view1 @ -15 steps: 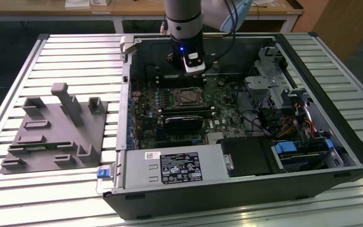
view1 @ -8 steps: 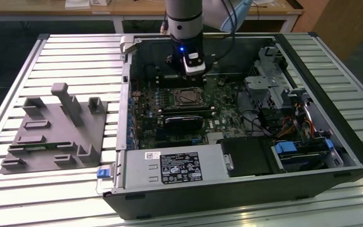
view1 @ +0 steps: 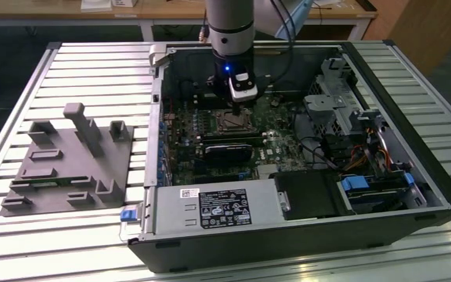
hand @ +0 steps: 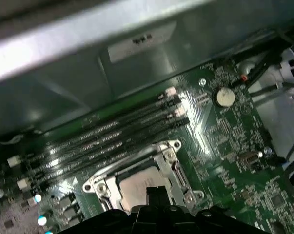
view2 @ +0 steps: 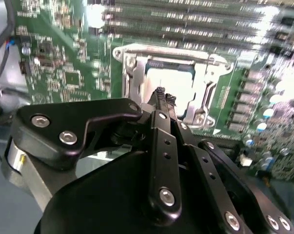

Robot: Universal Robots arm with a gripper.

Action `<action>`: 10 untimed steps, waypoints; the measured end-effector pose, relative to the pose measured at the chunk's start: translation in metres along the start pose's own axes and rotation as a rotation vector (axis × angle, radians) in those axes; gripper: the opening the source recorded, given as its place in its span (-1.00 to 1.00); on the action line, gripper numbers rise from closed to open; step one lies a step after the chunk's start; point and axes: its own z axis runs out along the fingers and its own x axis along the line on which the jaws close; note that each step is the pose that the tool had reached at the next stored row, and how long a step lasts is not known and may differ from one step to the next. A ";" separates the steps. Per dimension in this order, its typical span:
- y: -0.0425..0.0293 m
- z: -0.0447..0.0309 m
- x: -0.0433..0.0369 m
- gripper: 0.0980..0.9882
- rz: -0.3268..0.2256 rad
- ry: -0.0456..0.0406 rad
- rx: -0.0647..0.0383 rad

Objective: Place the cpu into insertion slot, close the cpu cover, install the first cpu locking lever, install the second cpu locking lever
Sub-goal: 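Install the first cpu locking lever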

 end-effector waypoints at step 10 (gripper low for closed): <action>-0.0010 0.0003 -0.0004 -0.98 -0.028 0.0105 0.007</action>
